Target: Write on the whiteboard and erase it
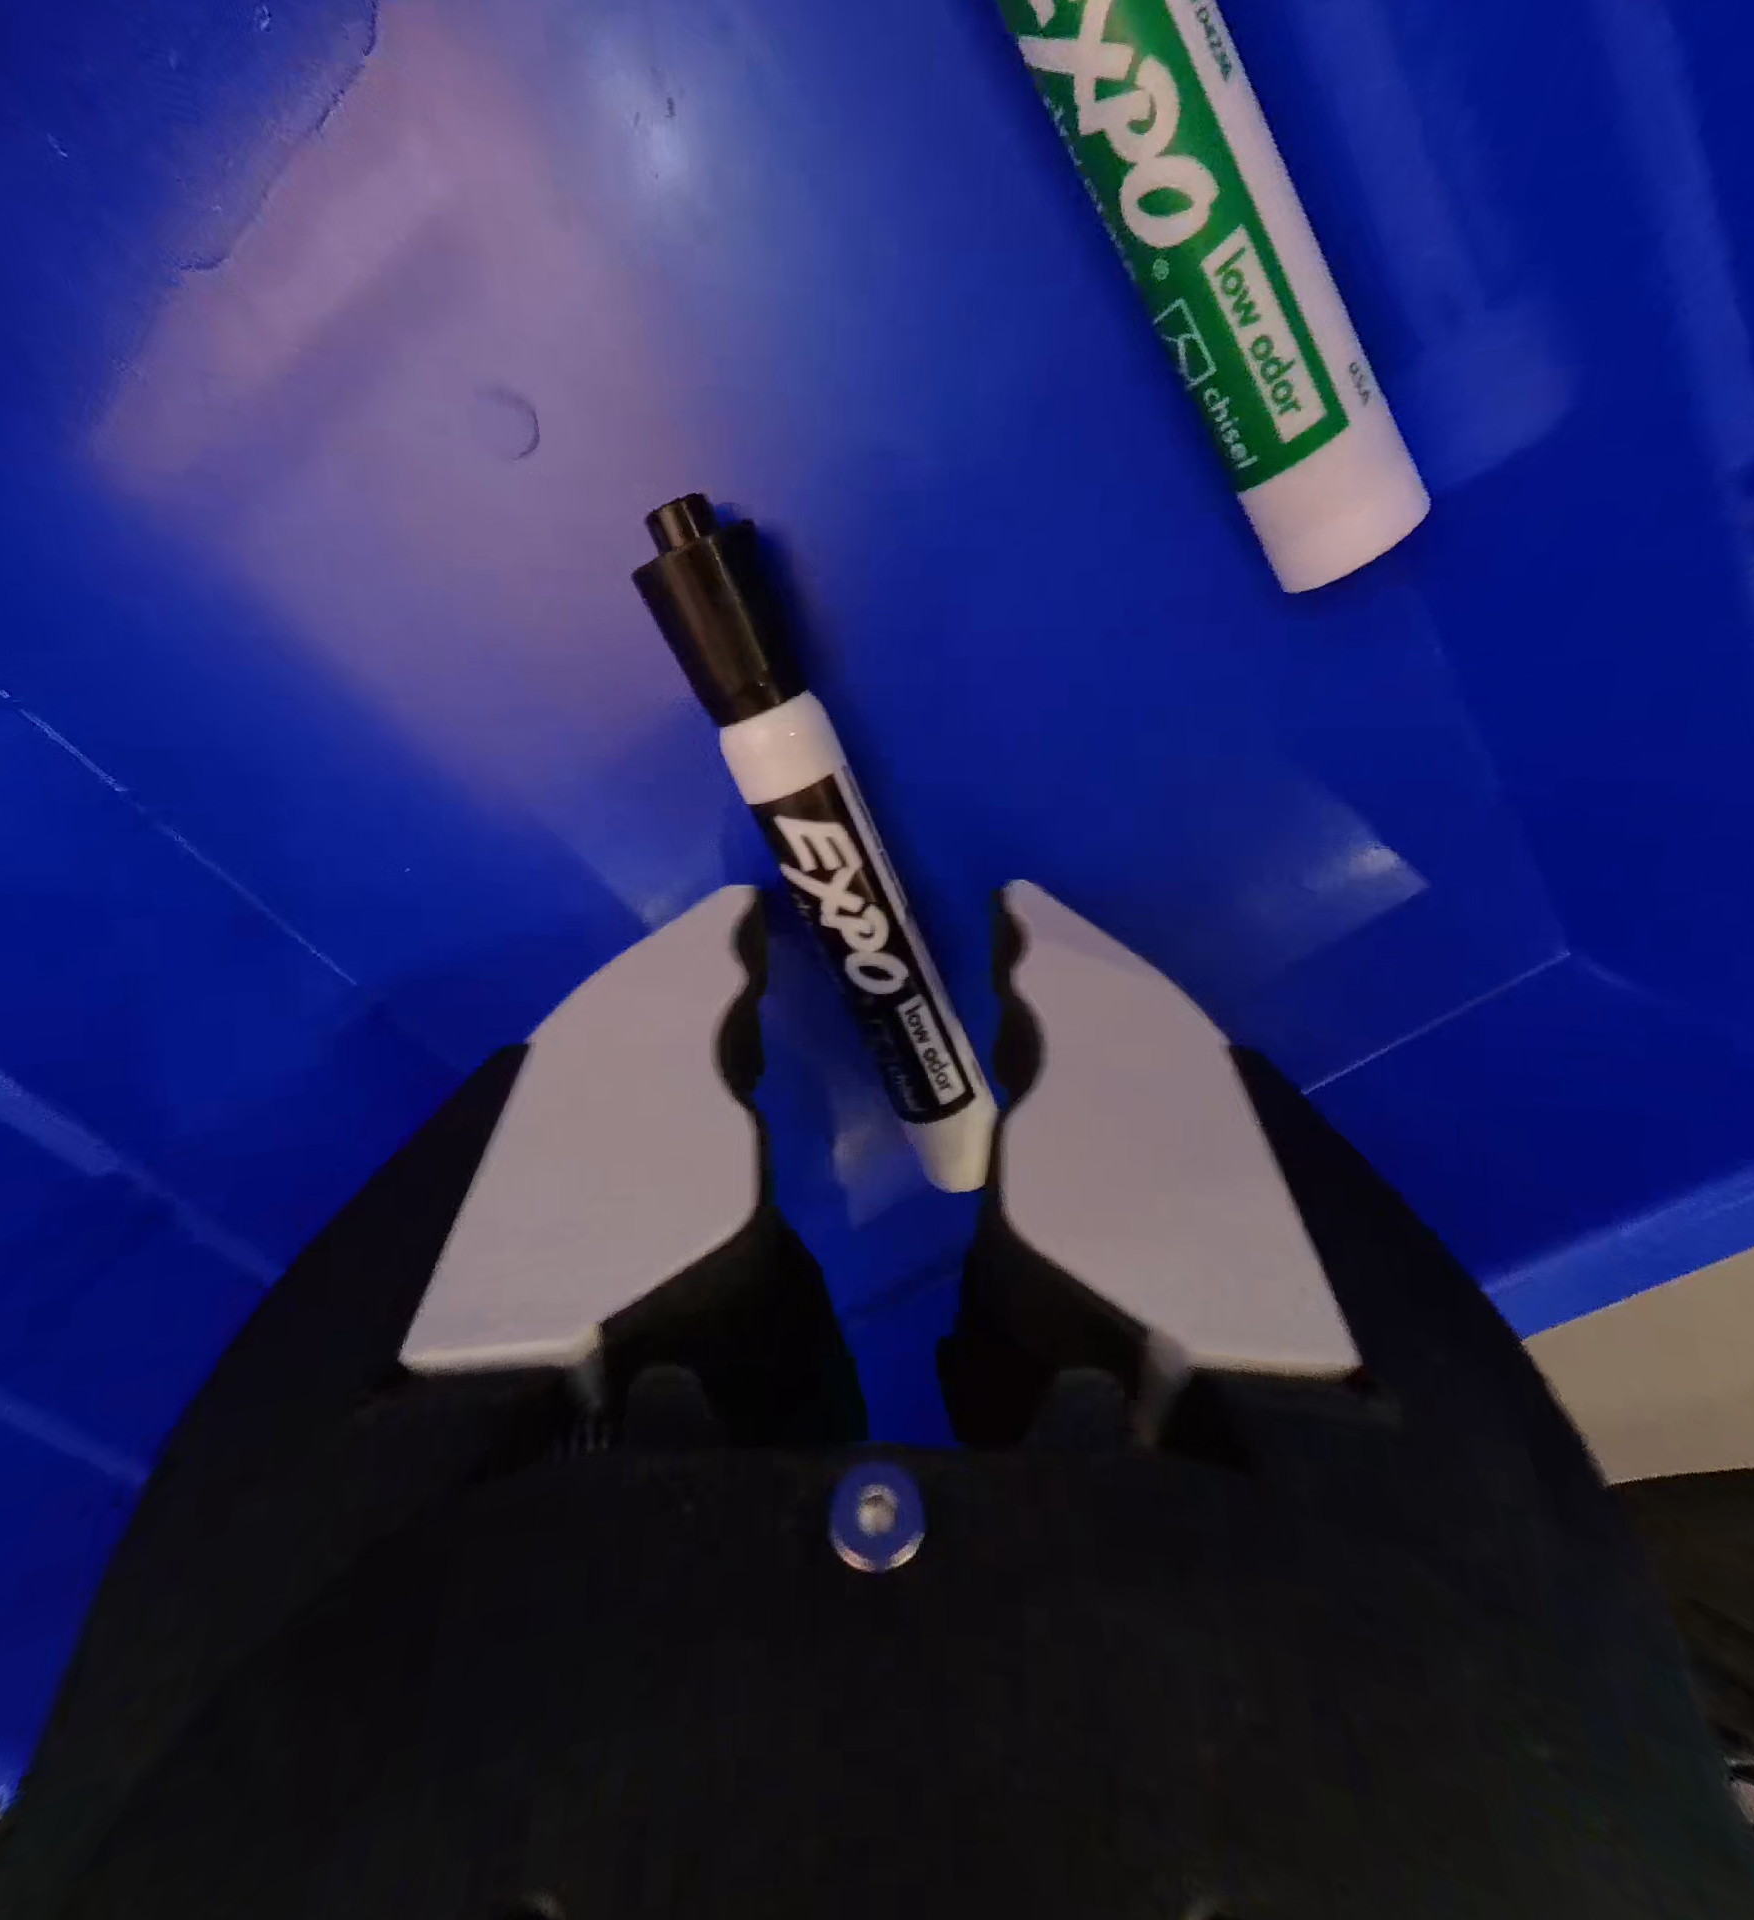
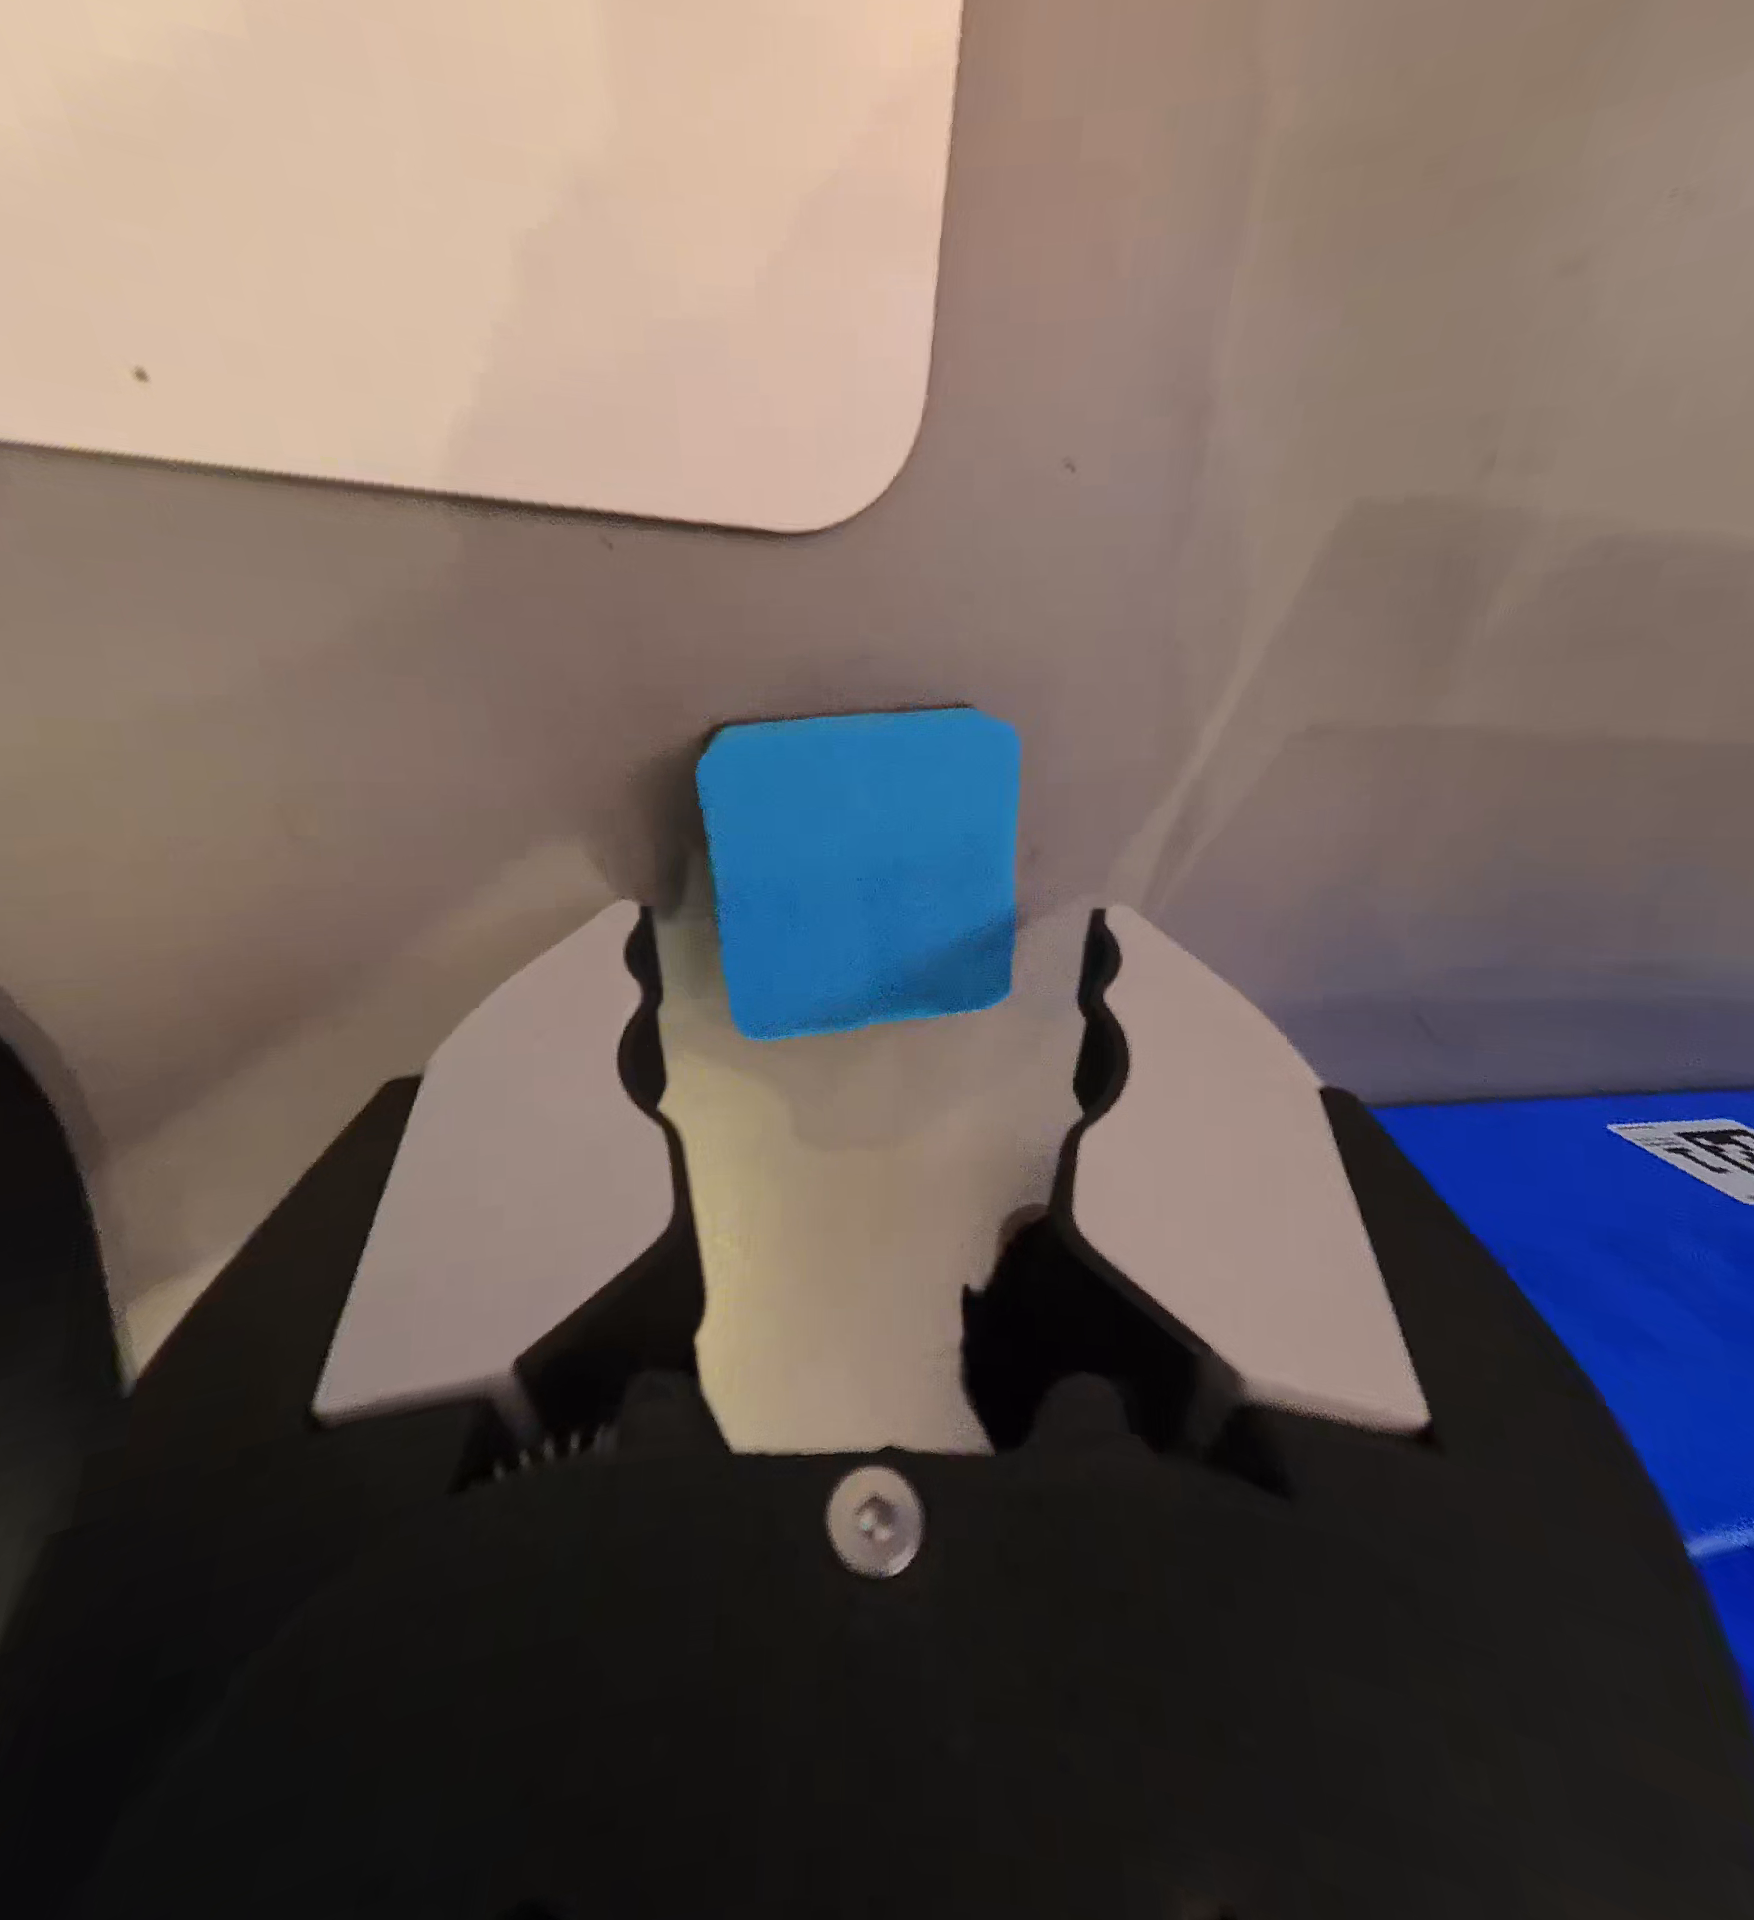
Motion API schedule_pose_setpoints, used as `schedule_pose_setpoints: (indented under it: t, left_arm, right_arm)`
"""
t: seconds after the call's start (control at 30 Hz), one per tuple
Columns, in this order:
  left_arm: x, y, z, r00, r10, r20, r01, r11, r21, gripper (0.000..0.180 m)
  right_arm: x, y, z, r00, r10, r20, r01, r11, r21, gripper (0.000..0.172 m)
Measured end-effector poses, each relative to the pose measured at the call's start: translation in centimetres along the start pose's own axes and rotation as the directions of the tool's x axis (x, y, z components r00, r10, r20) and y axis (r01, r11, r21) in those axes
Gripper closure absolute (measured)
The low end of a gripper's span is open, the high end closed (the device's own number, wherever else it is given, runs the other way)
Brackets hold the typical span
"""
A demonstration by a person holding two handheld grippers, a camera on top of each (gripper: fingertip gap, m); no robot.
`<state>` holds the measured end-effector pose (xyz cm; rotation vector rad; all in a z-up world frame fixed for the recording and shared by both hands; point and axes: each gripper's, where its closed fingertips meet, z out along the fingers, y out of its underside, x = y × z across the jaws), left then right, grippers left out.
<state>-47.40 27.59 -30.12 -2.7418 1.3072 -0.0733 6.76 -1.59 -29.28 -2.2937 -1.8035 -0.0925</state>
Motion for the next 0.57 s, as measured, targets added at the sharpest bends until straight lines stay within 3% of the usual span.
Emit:
schedule_pose_setpoints:
  t: [0.03,0.2,0.3,0.37,0.43,0.5,0.57]
  left_arm:
    - [-0.1,-0.1,0.0,1.000,0.001,0.002,-0.001,1.000,0.011,0.159]
    - [-0.4,-0.4,-0.5,1.000,-0.025,-0.013,0.027,0.994,0.107,0.161]
    - [0.7,-2.1,-4.0,0.994,-0.051,-0.092,0.078,0.942,0.327,0.160]
    - [4.0,-4.5,-8.6,0.972,0.017,-0.235,0.120,0.822,0.556,0.162]
    - [8.1,-6.7,-14.5,0.924,0.143,-0.354,0.191,0.628,0.754,0.161]
    - [12.5,-8.4,-20.0,0.857,0.292,-0.424,0.290,0.407,0.866,0.161]
    - [16.5,-9.5,-24.0,0.775,0.421,-0.471,0.401,0.249,0.882,0.161]
  right_arm:
    - [0.0,-0.2,-0.2,1.000,0.005,-0.005,-0.005,1.000,0.005,0.090]
    - [1.4,-1.4,-3.5,0.991,0.005,-0.136,-0.001,1.000,0.031,0.086]
    - [2.5,-6.0,-7.1,0.959,-0.033,-0.282,0.084,0.982,0.172,0.089]
    - [4.2,-11.0,-10.2,0.896,-0.008,-0.444,0.163,0.935,0.313,0.095]
    - [5.1,-16.9,-13.4,0.828,0.068,-0.557,0.257,0.837,0.484,0.094]
    - [6.4,-21.8,-16.3,0.737,0.213,-0.641,0.314,0.732,0.605,0.095]
    - [6.6,-26.1,-17.9,0.689,0.307,-0.657,0.377,0.622,0.687,0.096]
